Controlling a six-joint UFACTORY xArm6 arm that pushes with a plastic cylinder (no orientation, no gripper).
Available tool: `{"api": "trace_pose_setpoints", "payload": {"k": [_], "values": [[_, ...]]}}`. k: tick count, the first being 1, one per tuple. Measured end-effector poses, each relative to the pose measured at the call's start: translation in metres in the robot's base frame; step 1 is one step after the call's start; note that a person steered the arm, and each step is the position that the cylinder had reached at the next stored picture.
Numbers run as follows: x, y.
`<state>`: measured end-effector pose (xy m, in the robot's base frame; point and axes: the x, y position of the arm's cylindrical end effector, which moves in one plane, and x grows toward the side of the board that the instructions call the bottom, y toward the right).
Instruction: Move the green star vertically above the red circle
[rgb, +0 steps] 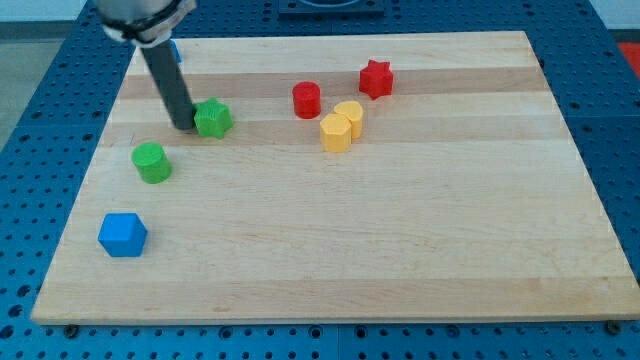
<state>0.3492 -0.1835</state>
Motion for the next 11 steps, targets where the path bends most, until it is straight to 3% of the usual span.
{"api": "trace_pose_setpoints", "payload": {"k": [1, 3, 4, 6, 7, 8, 9, 10, 11], "values": [[-0.027, 0.027], [0.025, -0.001], [0.038, 0.026], [-0.051, 0.096], [-0.053, 0.101], [-0.018, 0.081], [-0.025, 0.027], [-0.057, 0.02], [-0.064, 0.074]]}}
